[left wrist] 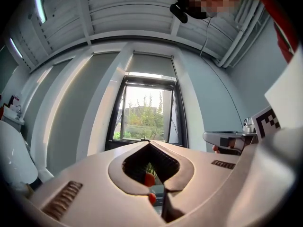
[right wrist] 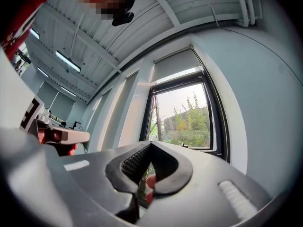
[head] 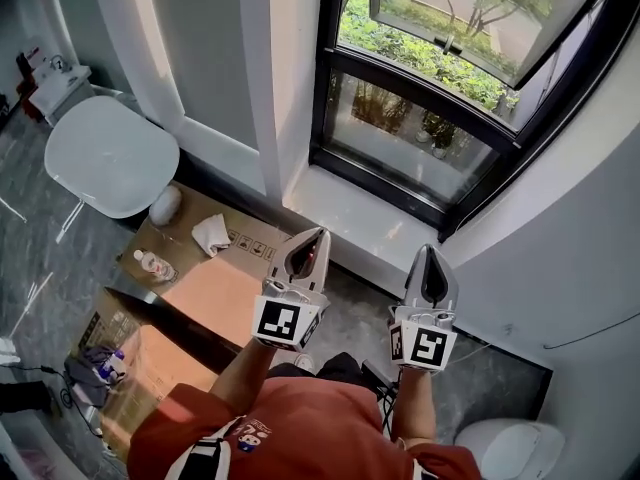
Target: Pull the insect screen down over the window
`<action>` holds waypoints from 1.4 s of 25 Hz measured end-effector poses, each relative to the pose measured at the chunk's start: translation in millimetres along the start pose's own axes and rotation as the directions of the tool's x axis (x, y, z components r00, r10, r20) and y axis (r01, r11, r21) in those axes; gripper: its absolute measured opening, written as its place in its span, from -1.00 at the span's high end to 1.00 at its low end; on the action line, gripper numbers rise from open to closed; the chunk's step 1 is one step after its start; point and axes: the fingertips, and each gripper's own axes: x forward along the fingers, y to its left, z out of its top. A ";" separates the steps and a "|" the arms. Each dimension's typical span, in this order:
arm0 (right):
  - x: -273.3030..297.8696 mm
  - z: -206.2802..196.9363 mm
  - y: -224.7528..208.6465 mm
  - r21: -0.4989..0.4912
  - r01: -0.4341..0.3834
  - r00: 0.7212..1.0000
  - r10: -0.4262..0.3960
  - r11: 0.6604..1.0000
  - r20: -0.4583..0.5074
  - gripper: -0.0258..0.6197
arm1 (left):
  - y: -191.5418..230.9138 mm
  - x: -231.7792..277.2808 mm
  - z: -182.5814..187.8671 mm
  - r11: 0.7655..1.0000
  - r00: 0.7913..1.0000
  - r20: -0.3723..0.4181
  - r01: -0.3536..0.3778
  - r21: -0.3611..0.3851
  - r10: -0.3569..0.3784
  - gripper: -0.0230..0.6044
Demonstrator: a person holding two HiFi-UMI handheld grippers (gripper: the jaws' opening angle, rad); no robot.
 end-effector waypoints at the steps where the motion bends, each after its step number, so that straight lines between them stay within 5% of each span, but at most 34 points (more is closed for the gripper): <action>1: 3.0 -2.2 -2.1 0.002 0.004 1.000 -0.004 1.000 -0.001 0.89 | -0.3 3.9 -1.5 1.000 1.000 -0.003 0.012 0.003 -0.012 0.91; 14: 70.9 -37.5 -47.8 0.026 0.042 0.999 -0.042 0.999 0.008 0.89 | 14.5 85.8 -19.5 0.999 0.999 -0.010 0.042 0.024 -0.041 0.91; 35: 228.5 -83.4 -192.8 0.040 0.117 0.993 -0.118 0.992 0.021 0.89 | 3.8 320.3 -44.7 0.993 0.994 -0.028 0.111 0.031 -0.110 0.91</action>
